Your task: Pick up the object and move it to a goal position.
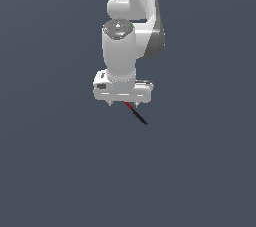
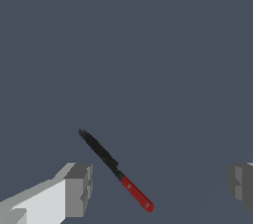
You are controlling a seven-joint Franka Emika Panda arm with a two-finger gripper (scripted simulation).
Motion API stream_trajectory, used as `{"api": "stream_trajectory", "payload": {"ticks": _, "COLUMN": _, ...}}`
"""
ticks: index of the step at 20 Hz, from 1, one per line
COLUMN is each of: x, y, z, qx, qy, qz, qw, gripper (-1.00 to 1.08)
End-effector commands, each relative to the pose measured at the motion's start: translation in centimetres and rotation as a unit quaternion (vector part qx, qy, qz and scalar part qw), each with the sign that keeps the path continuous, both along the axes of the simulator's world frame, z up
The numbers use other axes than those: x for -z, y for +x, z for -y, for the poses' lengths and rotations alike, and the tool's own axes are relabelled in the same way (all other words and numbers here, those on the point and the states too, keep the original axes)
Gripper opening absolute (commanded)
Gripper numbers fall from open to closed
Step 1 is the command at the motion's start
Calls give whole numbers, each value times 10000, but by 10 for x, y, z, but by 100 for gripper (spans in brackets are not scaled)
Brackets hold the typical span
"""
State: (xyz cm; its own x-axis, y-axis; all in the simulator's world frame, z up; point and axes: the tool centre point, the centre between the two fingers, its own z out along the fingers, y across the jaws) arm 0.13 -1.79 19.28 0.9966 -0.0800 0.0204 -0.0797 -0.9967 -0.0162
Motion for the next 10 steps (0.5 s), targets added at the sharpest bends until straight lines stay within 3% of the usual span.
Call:
{"api": "stream_trajectory", "payload": {"ticks": 1, "x": 0, "y": 0, "z": 0, "qx": 7, "qy": 2, "qz": -1, "qw": 10000, "gripper": 100}}
{"api": "stream_trajectory", "payload": {"ticks": 10, "x": 18, "y": -8, "z": -5, "qx": -419, "qy": -39, "qz": -11, "qw": 9991, "gripper": 100}}
